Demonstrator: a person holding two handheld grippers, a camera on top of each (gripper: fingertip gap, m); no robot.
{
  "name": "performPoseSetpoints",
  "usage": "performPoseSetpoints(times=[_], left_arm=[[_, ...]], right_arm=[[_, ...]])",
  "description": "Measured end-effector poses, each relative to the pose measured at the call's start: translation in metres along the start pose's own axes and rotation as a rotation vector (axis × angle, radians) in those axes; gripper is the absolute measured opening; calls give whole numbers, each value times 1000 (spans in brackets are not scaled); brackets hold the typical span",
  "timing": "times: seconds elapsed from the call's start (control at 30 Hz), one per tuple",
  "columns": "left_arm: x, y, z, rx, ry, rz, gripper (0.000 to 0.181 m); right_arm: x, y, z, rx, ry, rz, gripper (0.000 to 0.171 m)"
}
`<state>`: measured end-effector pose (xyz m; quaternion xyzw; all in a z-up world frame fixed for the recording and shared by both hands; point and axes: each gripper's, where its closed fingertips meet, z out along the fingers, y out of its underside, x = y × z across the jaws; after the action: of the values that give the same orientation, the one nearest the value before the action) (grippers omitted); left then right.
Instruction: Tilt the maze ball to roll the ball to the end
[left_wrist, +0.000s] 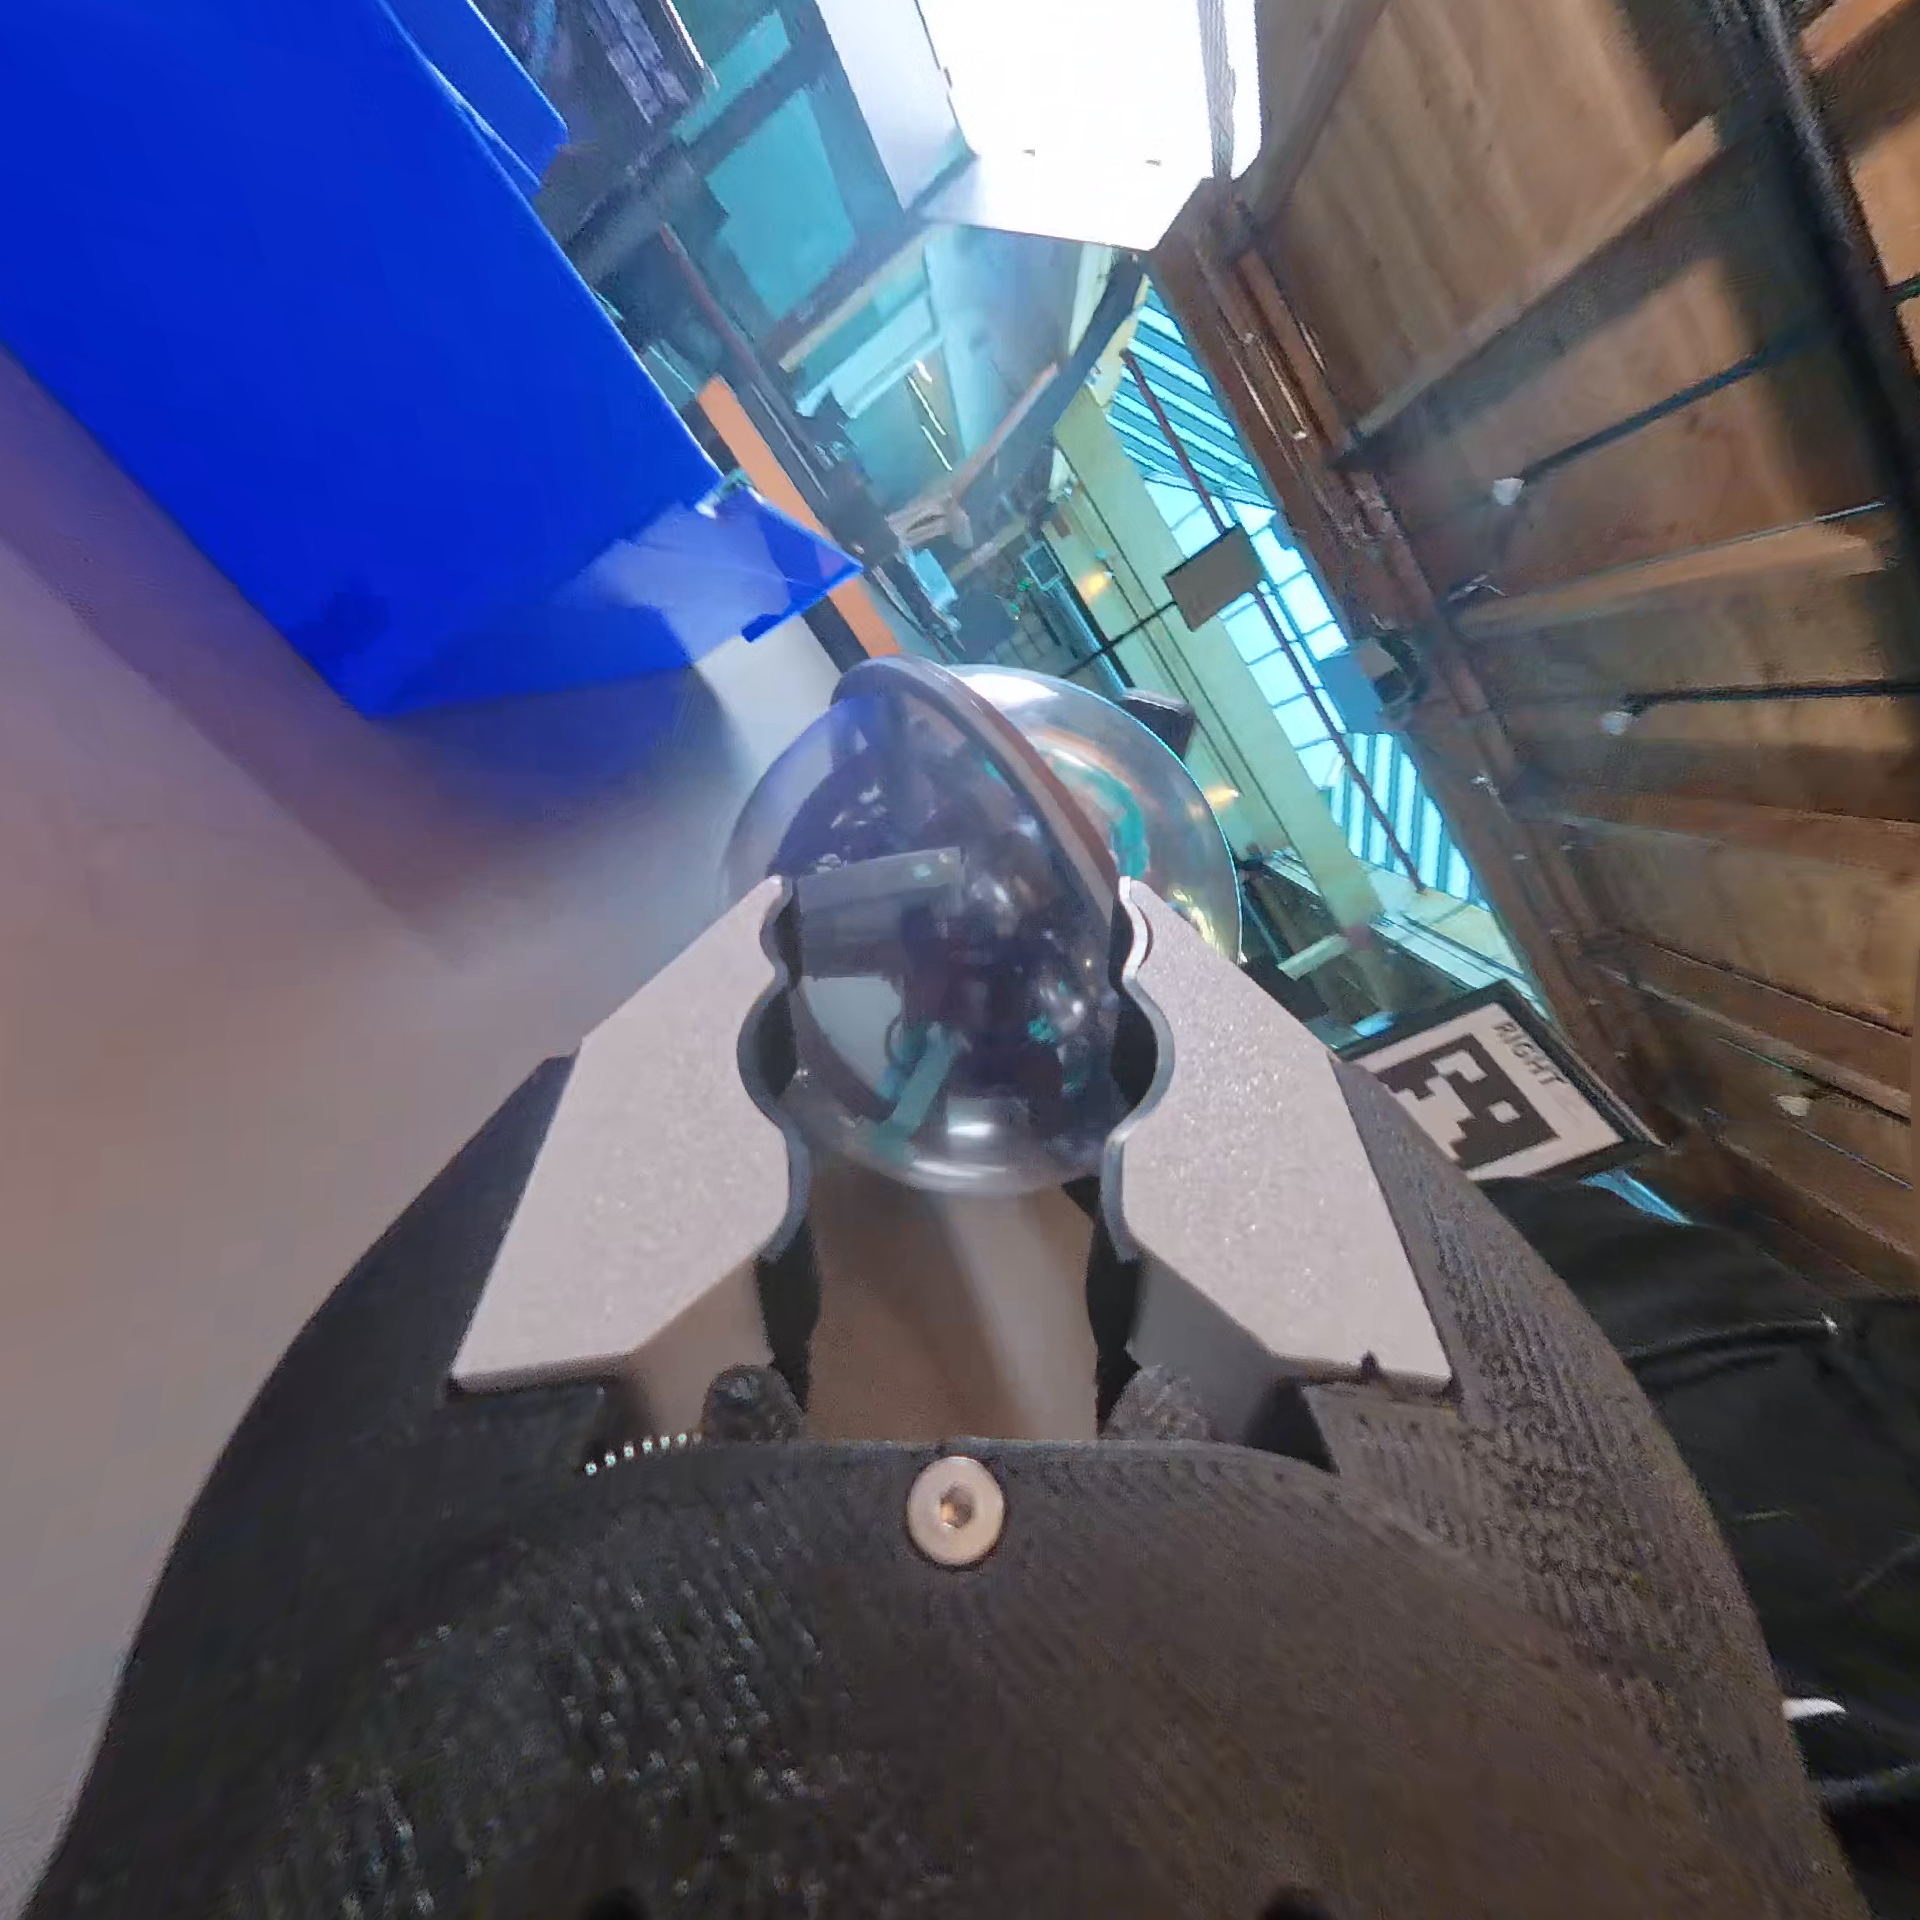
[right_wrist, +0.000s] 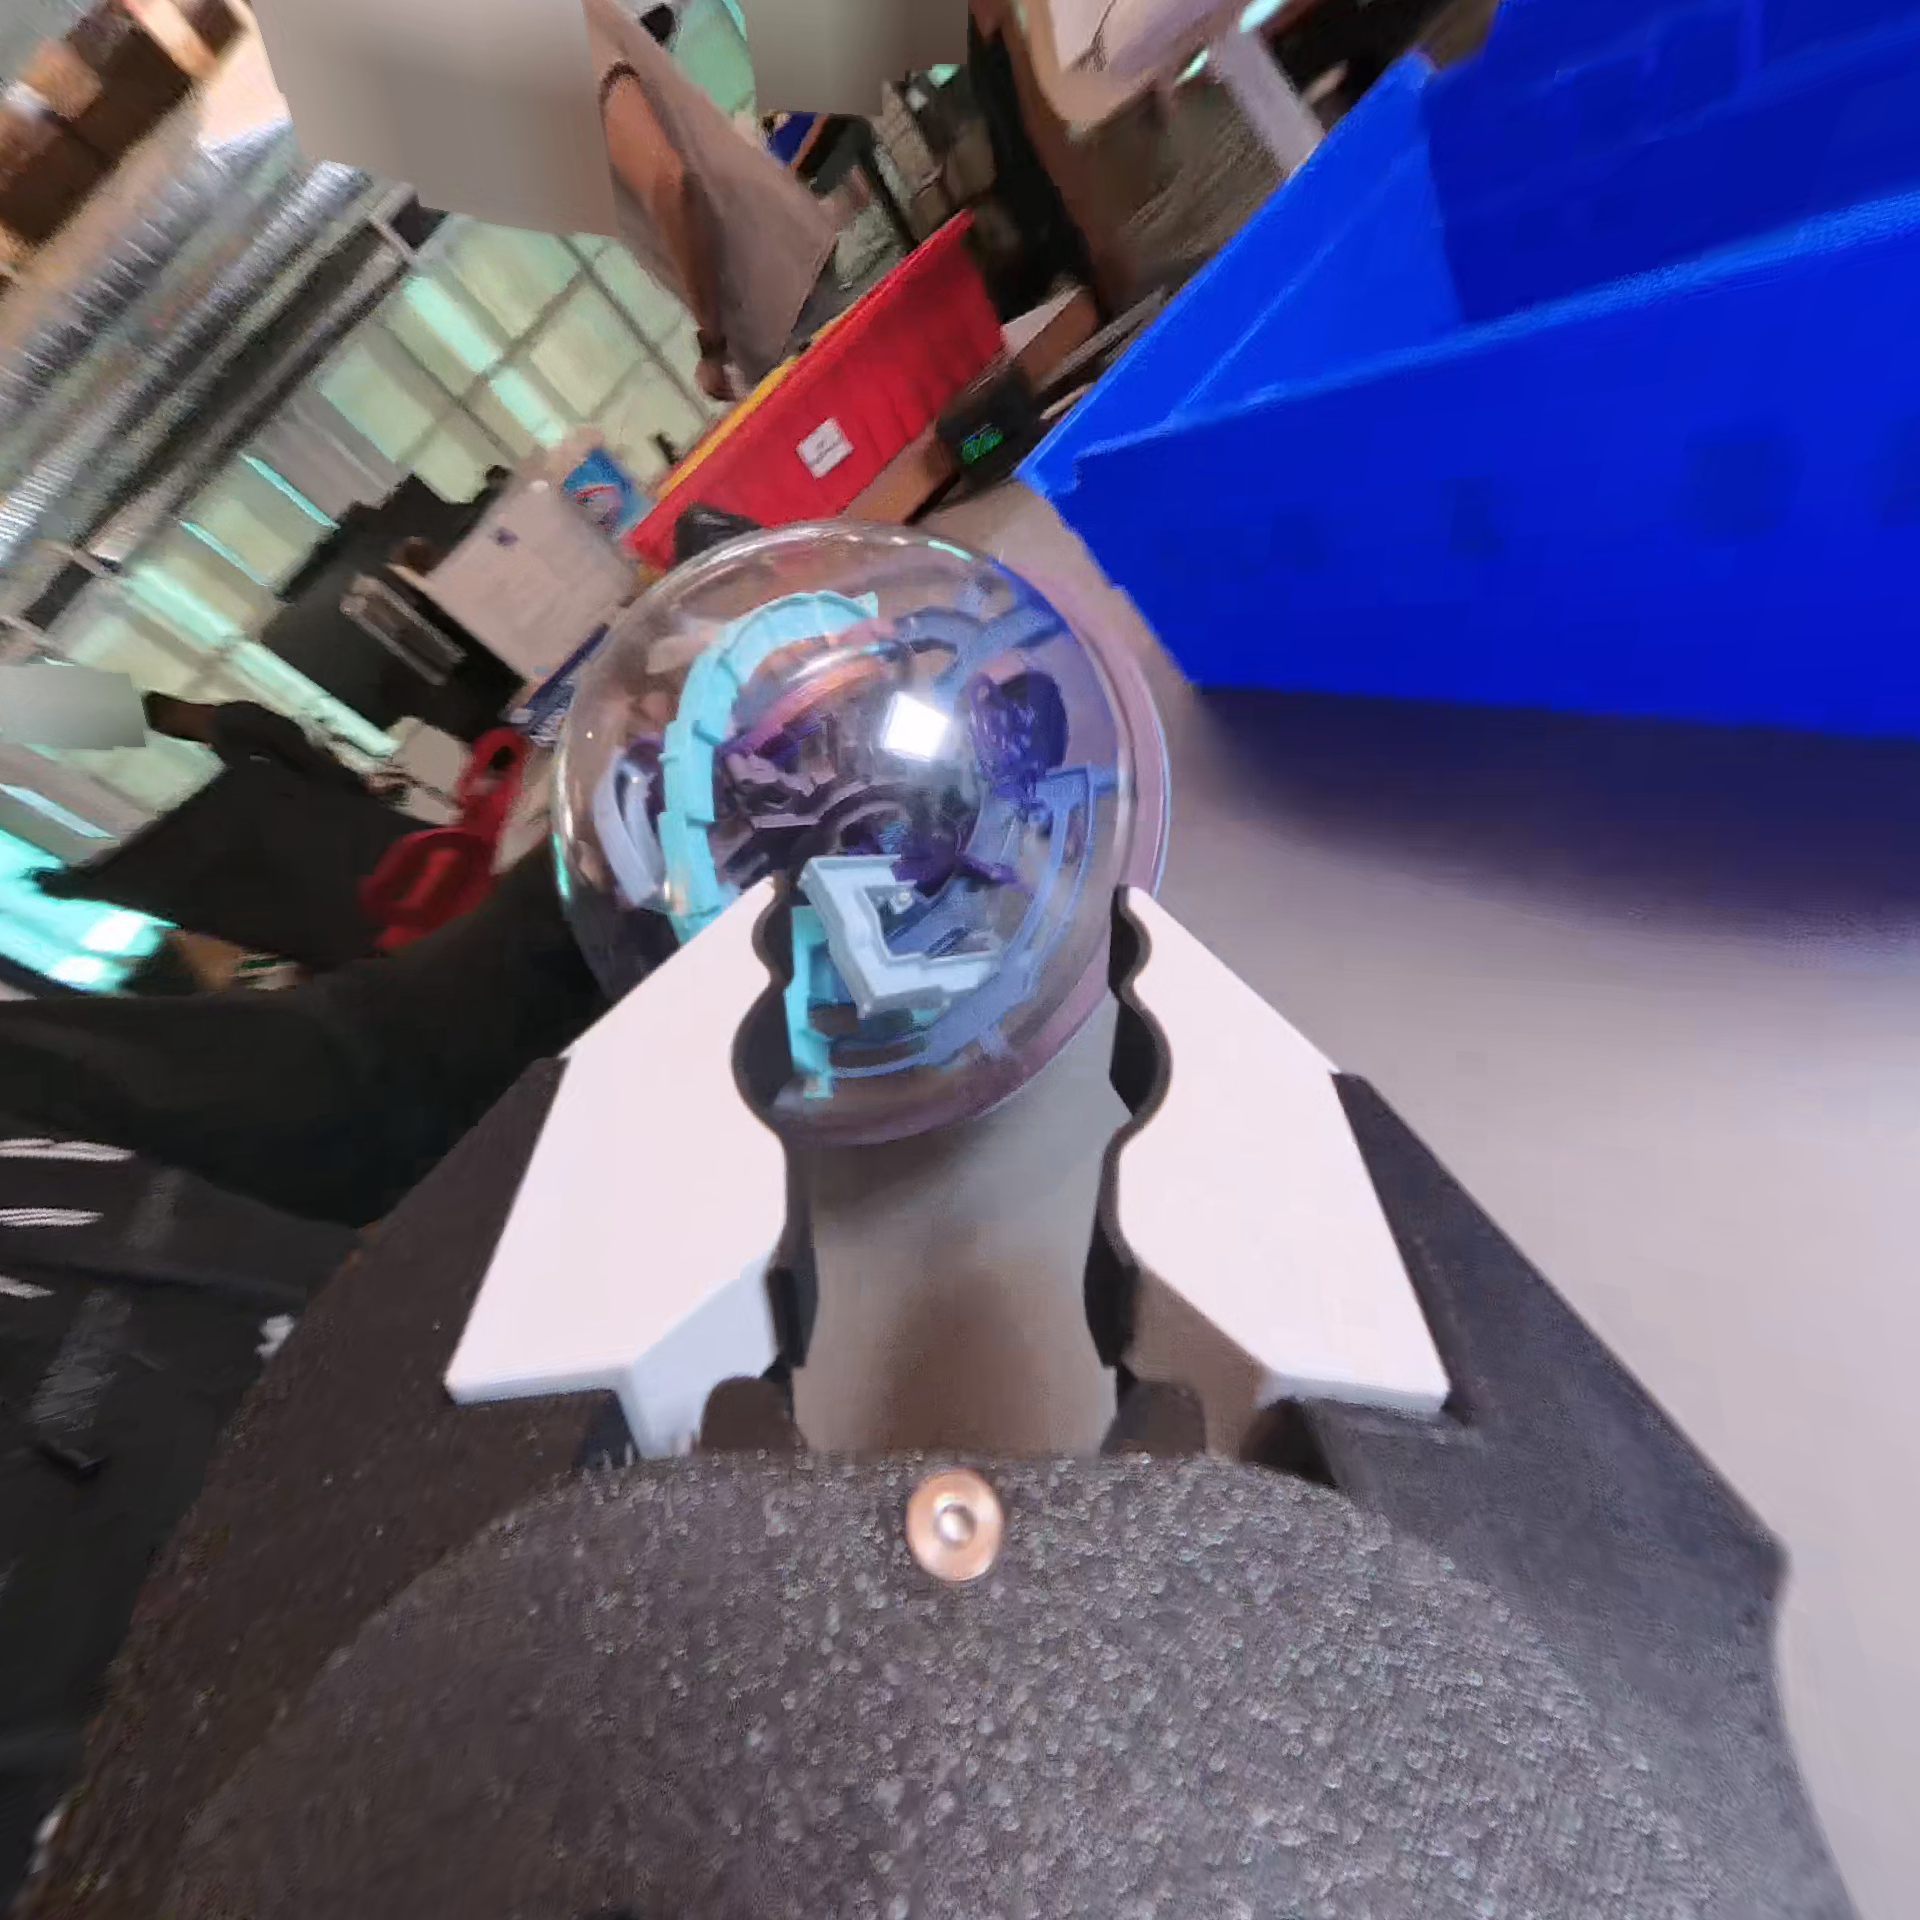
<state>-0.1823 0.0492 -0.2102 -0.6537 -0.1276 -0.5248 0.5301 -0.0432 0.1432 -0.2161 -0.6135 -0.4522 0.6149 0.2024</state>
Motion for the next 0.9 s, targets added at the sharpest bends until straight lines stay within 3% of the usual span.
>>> performPoseSetpoints(times=[0.1, 0.23, 0.33, 0.43, 0.77, 0.9], left_arm=[[11, 9, 12, -16, 72, -21, 48], [18, 7, 7, 17, 119, -16, 30], [24, 9, 3, 35, 158, -9, 17], [28, 8, 1, 56, 165, 26, 0], [15, 22, -10, -37, -3, 182, 0], [22, 17, -15, -24, 73, 153, 6]], right_arm=[[-19, 10, 7, -19, -153, 106, 46], [-23, 14, 5, -14, -179, 100, 14], [-30, 22, 5, -34, -208, 96, 0], [-41, 26, 3, -53, -243, 58, 0], [-37, 36, 10, -87, -220, 31, 0], [-40, 36, 9, -82, -212, -9, 2]])
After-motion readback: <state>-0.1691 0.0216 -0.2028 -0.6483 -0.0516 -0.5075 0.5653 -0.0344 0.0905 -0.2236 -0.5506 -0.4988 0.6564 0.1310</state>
